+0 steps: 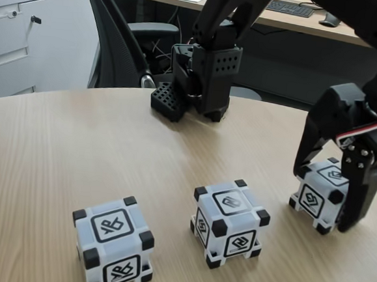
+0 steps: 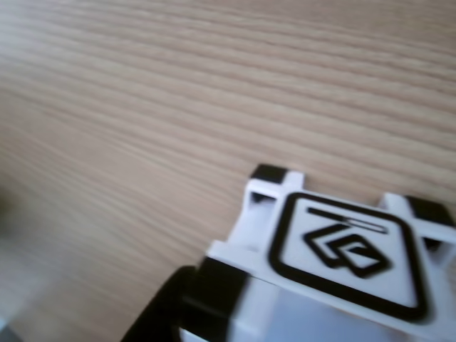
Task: Stack cubes from left to right.
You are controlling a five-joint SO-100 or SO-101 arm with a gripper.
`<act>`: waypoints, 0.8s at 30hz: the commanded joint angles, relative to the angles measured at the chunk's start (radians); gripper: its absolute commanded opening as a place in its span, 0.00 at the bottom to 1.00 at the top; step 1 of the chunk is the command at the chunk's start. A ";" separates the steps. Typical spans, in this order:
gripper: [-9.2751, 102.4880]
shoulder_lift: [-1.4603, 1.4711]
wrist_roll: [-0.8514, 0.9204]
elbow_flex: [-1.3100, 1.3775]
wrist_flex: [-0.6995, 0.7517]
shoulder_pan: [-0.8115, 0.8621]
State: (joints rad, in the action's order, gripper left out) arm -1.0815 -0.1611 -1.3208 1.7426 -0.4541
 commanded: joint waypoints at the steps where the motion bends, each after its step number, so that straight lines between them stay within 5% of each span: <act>1: 0.25 -0.006 0.015 0.034 0.000 0.005; 8: 0.13 -0.014 0.008 0.034 0.002 -0.002; 24: 0.08 -0.301 -0.075 0.035 0.008 0.009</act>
State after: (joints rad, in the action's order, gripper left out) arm -1.2594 -0.2209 -1.3131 1.7457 -0.4541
